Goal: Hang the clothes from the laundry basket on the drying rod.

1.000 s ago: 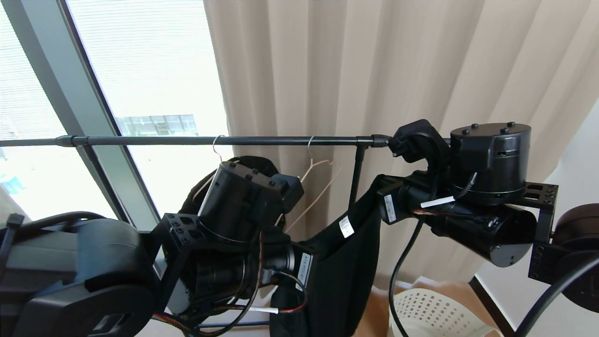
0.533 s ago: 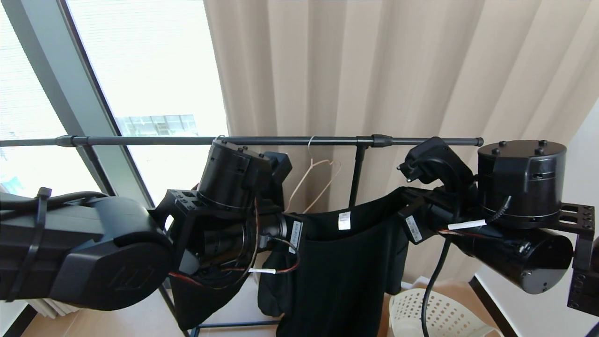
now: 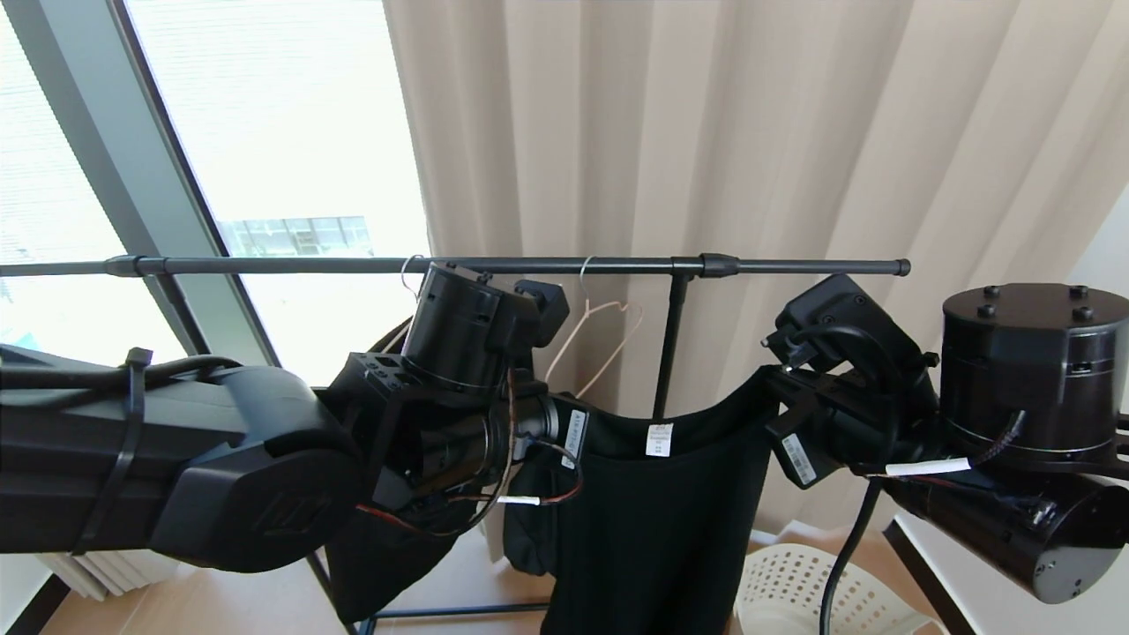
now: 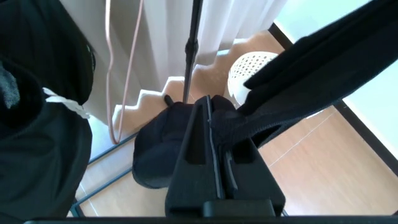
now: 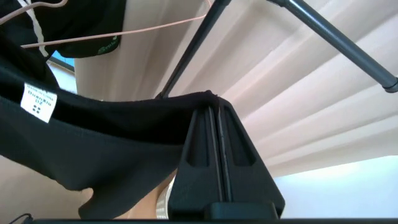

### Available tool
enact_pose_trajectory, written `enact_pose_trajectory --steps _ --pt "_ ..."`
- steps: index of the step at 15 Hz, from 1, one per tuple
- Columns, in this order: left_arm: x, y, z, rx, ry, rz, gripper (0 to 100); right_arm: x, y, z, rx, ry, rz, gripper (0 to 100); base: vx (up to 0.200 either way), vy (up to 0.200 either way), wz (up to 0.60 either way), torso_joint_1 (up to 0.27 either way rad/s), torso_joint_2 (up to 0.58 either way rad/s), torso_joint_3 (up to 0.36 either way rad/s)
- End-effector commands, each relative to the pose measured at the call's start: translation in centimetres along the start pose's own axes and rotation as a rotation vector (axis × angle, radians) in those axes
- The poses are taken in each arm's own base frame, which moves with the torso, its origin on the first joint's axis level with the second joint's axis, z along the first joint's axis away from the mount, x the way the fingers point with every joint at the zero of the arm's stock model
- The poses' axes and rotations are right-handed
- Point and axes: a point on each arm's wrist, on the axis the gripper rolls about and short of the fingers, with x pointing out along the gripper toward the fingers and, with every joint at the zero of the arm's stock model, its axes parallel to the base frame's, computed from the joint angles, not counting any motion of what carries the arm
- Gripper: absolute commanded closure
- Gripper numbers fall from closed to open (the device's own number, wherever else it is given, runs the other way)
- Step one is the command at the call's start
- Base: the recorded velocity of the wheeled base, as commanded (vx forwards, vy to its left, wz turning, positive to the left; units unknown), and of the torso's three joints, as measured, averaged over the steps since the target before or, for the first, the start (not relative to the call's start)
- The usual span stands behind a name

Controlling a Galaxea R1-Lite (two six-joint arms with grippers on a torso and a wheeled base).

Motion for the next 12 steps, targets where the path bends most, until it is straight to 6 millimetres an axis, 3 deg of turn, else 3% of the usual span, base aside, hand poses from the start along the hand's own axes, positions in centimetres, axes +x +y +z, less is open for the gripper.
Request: enact_pose_trajectory --steps 1,12 --pt "-0.2 0.0 -0.2 0.000 0.003 -0.001 100 -0.1 -0.1 0.2 0.005 -0.007 -0.001 100 0.000 0.000 0.00 0.000 0.00 0.000" --pt "-1.3 0.3 -1.3 0.002 -0.002 -0.008 100 0.4 -0.3 0.2 0.010 0.000 -0.014 100 0.000 0.000 0.00 0.000 0.00 0.000"
